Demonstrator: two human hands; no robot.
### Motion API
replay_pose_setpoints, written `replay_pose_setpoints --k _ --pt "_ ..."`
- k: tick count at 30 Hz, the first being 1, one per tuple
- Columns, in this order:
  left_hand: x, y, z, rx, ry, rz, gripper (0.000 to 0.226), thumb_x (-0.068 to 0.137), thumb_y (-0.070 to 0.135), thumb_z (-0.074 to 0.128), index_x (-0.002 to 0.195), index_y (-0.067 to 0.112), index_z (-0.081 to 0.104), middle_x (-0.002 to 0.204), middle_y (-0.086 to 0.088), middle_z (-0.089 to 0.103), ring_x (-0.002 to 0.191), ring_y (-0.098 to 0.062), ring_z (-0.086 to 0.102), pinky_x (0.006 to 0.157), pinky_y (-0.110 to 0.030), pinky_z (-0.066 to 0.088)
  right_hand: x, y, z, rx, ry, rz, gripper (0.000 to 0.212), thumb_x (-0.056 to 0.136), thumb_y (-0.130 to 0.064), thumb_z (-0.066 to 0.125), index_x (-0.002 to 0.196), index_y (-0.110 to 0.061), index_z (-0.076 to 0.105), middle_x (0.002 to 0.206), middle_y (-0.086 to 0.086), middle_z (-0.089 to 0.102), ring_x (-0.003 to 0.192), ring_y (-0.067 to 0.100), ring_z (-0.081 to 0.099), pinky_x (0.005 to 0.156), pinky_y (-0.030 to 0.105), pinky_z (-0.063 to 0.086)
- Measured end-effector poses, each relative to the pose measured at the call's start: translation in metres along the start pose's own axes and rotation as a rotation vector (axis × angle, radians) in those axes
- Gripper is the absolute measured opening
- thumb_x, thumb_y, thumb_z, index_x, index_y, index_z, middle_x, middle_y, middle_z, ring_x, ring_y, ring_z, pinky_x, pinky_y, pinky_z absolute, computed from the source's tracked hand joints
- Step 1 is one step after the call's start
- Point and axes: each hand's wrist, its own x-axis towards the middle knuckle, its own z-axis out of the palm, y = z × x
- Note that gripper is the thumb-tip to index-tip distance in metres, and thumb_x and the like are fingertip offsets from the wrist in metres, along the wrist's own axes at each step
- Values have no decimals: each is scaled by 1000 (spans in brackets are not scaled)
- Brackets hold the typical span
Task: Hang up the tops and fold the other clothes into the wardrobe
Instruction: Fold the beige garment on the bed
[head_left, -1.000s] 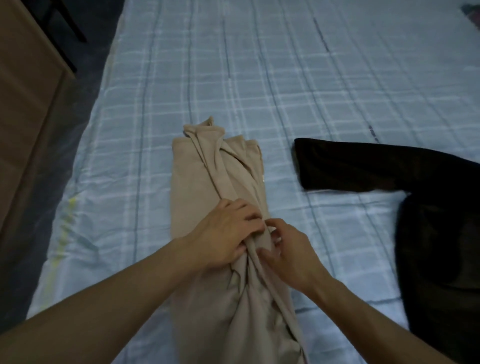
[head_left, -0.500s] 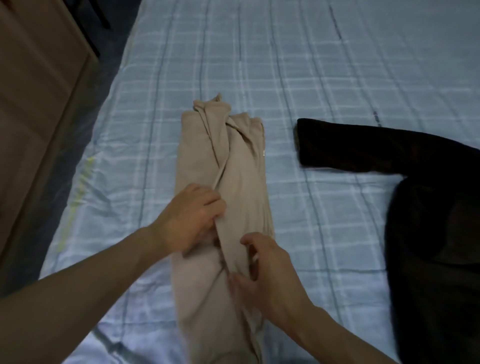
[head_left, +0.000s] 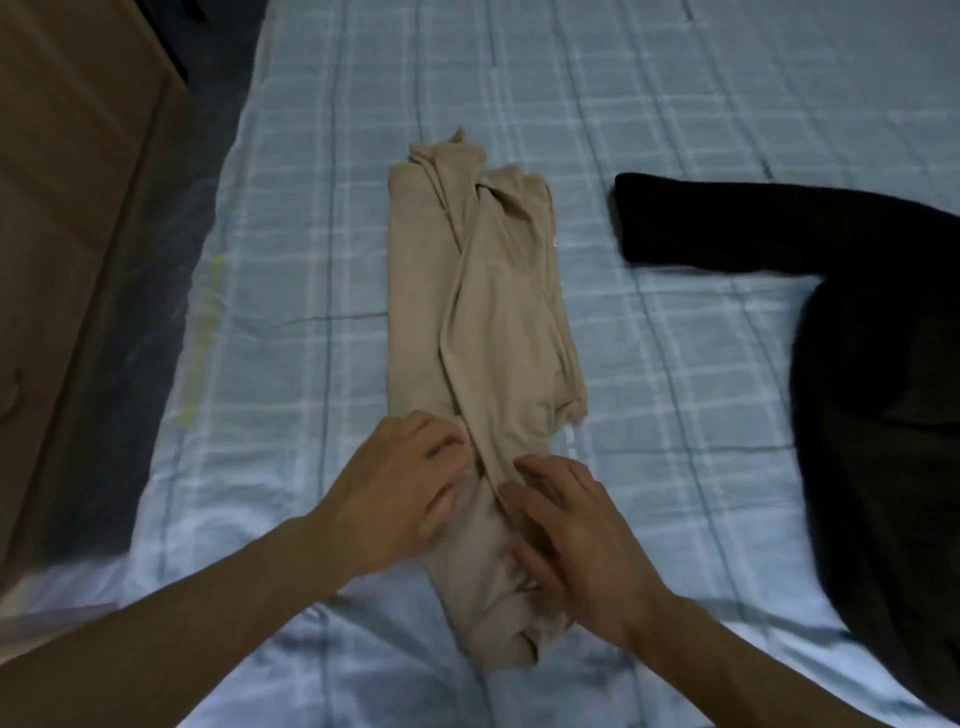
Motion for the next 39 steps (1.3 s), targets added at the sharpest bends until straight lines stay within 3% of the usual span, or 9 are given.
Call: replay_pose_setpoints --k 5,9,14,19,22,24,28,35,39 --pt "-44 19 14 -86 -129 13 37 82 37 69 111 16 67 121 -2 62 107 -23 60 85 -37 48 -29 11 4 55 -221 -61 104 76 -69 69 156 -18 25 164 9 8 152 26 10 118 42 29" --pt "-66 29 26 -86 -243 76 75 62 38 68 133 16 56 138 -4 52 123 -23 52 101 -39 43 -37 22 -1 -46 -391 -144 112 75 -42 75 158 -32 -1 164 -3 -19 152 16 -14 122 31 15" --pt "-61 38 33 17 -226 225 74 64 42 68 133 21 52 137 -2 50 121 -21 49 99 -36 41 -32 18 -2 -208 -295 -136 99 69 -18 74 154 -32 27 165 7 9 152 25 12 116 38 24" --pt "-55 45 33 23 17 202 12 74 19 69 84 15 70 86 -2 67 80 -23 64 75 -34 50 -19 2 -6 -188 -97 -190 45 74 -16 48 113 -18 71 145 13 50 138 34 43 102 49 44" --pt "-63 43 19 -283 58 -39 13 82 17 63 93 11 68 88 0 66 78 -15 57 71 -29 46 -11 3 -21 -184 -139 -239 41 69 -18 73 109 -14 70 135 7 60 132 26 51 112 45 35" --pt "-69 43 5 -464 35 -165 8 89 13 61 96 16 63 83 7 62 72 -10 56 63 -29 46 -9 -1 -36 -141 -136 -217 34 72 -14 71 106 -12 69 115 5 68 112 23 62 107 43 40" --pt "-77 54 -19 -637 66 -193 8 95 25 50 93 23 58 75 13 57 63 -8 53 55 -19 39 -15 -22 -63 -61 -142 -171 8 81 -18 54 86 -16 59 76 -2 60 64 17 54 59 38 49" --pt "-89 71 -36 -644 126 -214 8 93 26 50 90 26 58 78 15 56 68 -6 54 61 -20 41 -32 -33 -70 202 -157 -53 23 88 -30 72 105 -16 65 91 -7 67 79 11 60 72 33 49" --pt "-89 71 -39 -581 147 -177 12 94 27 50 90 20 60 83 13 54 73 -7 54 65 -17 40 -35 -32 -65 310 -85 41 18 85 -16 75 101 -16 69 90 -7 71 82 15 65 75 40 51"
